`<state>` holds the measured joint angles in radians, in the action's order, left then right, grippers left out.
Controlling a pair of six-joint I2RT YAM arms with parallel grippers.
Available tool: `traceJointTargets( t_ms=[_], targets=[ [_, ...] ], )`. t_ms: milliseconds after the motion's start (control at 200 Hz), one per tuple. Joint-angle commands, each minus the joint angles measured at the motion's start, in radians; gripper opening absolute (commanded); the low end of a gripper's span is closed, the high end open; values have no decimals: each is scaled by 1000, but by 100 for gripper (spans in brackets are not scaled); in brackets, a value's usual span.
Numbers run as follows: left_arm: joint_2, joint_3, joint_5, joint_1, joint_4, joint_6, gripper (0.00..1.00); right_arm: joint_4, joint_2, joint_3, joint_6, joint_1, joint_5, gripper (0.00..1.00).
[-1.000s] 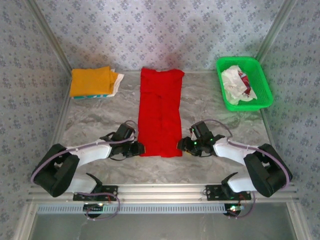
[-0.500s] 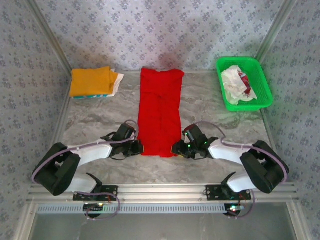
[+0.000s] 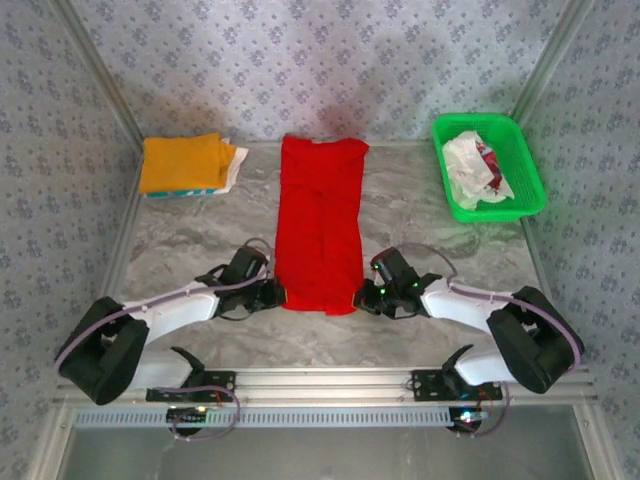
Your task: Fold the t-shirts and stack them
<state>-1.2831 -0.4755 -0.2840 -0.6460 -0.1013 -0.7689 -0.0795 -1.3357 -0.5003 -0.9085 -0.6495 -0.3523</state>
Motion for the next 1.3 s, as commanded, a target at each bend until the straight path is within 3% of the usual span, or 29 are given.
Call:
traceJointTargets(
  t_ms=[0,165,300,450,759,1014,1294],
  targets=[
    [27,27,-6,-37,-9,0,0,-26,45,36,17,-2,10,0],
    [126,97,19,-123,-22,-85,0,-84,172,123,-7,-67,7,0],
    [287,115,89,-211,-150,-164,0,-196,370,165,-59,-121,44,0],
    [434,71,174,-212,-231,-173,0,-299,486,99,-63,-59,75,0],
    [103,-239,42,-13,-193,25,0,-292,161,-218,120,134,54,0],
    [-128,-474,-48,133,-228,169,0,-350,-125,-522,229,187,35,0],
    [-371,-727,-48,225,-317,332,0,-361,-368,-780,269,234,38,0]
  ],
)
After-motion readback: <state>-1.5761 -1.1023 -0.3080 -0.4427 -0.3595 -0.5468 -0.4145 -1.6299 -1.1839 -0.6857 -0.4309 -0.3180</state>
